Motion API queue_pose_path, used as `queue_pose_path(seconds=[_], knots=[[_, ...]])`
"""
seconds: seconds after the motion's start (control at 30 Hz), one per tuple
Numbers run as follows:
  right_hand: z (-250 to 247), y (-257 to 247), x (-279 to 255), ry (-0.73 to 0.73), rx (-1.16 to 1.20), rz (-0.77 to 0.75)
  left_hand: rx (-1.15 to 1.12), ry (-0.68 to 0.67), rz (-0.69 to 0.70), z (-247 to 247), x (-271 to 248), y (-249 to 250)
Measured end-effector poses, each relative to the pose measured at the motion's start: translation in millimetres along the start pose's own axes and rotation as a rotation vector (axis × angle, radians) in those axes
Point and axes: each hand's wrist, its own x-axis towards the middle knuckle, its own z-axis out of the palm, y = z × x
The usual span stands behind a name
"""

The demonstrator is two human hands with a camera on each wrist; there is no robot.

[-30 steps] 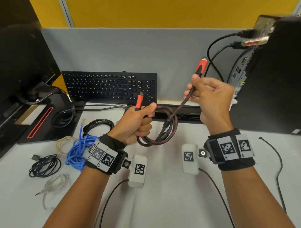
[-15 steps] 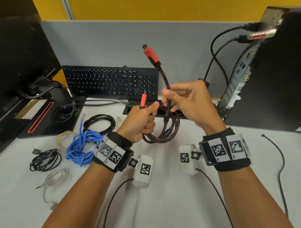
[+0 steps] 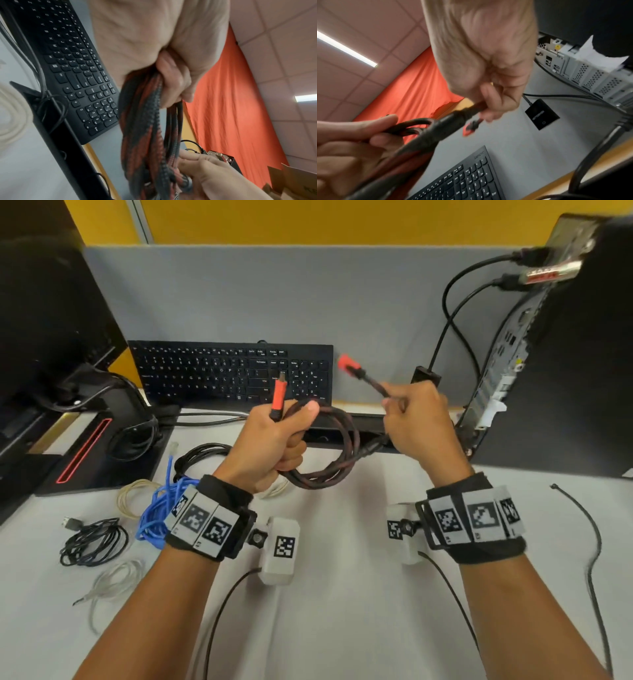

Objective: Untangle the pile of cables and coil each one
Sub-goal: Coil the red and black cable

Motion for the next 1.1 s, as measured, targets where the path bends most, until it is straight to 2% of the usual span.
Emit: queue_pose_path(seconds=[0.07, 0.23, 0.47, 0.6, 0.7, 0.8, 0.87, 0.97, 1.03, 1.1], knots=[[-5, 2, 0, -0.136, -0.059, -0.013, 0.029, 0.026, 0.032, 0, 0, -1], [-11, 6, 0, -0.34, -0.066, -0.068, 0.032, 0.073, 0.119, 6, 1, 0], [-3, 26, 4, -0.437, 0.176, -0.024, 0.05, 0.345, 0.158, 18, 4, -6], [3, 28, 2, -0.464, 0.292, 0.046, 0.156, 0.416, 0.183, 18, 9, -11], [3, 21, -2, -0.531, 0.406, 0.056, 0.106, 0.38, 0.113, 14, 11, -11], [7, 7, -6, -0.619, 0.545, 0.055, -0.092, 0.182, 0.018, 17, 8, -8], [7, -1, -8, -0.608, 0.611, 0.064, -0.186, 0.129, 0.0, 18, 6, -5], [3, -8, -7, -0.55, 0.647, 0.078, -0.246, 0.149, 0.007, 16, 5, -4], [2, -12, -9, -0.459, 0.453, 0.048, -0.266, 0.181, 0.047, 17, 7, -3], [4, -15, -10, -0.342, 0.236, 0.028, -0.259, 0.267, 0.121, 18, 10, -3]])
